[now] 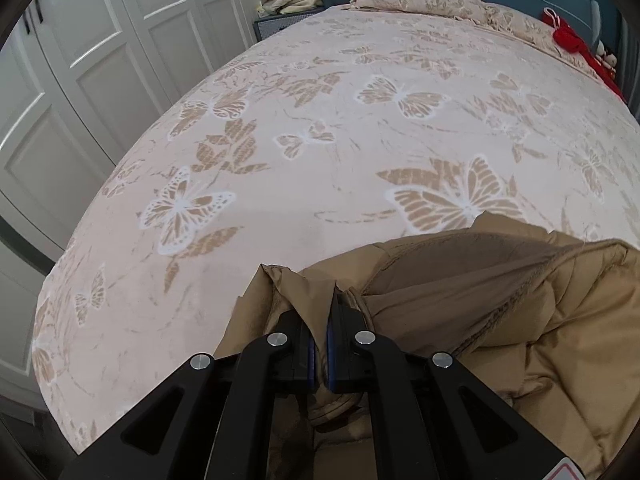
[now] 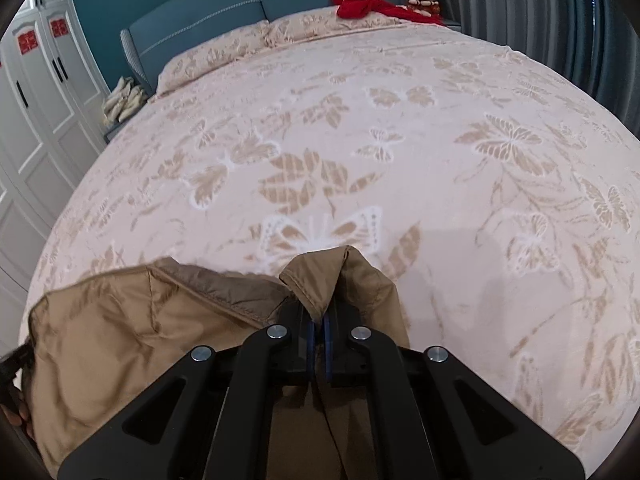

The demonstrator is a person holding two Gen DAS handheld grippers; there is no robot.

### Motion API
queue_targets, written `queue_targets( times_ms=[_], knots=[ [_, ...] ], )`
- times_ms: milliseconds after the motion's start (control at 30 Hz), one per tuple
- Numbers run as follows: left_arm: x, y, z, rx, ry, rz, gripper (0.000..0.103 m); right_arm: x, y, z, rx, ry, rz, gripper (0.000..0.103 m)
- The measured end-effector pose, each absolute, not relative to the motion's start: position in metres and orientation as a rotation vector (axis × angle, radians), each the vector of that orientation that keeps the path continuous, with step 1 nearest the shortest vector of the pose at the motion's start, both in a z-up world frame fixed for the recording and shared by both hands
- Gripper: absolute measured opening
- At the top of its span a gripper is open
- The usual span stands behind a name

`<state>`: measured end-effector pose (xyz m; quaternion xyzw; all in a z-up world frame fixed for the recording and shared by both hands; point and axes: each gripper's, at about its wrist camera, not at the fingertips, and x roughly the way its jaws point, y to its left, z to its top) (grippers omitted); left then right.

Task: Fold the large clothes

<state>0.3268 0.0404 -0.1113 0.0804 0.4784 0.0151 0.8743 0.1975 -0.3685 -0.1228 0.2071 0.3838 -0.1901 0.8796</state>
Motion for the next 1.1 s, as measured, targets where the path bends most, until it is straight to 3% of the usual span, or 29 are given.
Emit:
queue_targets(
  times_ms=[467,733,767,833,867,900,1100],
  knots=[
    [0.329,0.028,-0.141,0.211,0.953,0.047,0.003,0.210,-0.364,-0.156,0.420,0.834,-0.403,0.001],
    [0.324,0.041,-0.129,0.157,0.944,0.024,0.007,0.202,-0.371,-0.153,0.472,0.811,-0.369,0.005],
    [0.323,0.046,-0.121,0.137,0.950,0.015,0.012,0.198,-0.375,-0.148,0.493,0.814,-0.361,0.010],
    [0.318,0.061,-0.102,0.099,0.947,-0.019,0.016,0.185,-0.384,-0.135,0.515,0.795,-0.365,0.034],
    [0.315,0.073,-0.086,0.076,0.940,-0.048,0.018,0.172,-0.390,-0.123,0.512,0.764,-0.387,0.058],
    [0.313,0.082,-0.073,0.055,0.937,-0.075,0.019,0.157,-0.396,-0.109,0.497,0.723,-0.427,0.066],
    [0.311,0.117,-0.012,-0.107,0.987,-0.179,0.021,0.098,-0.406,-0.044,0.469,0.586,-0.444,0.066]
  ],
)
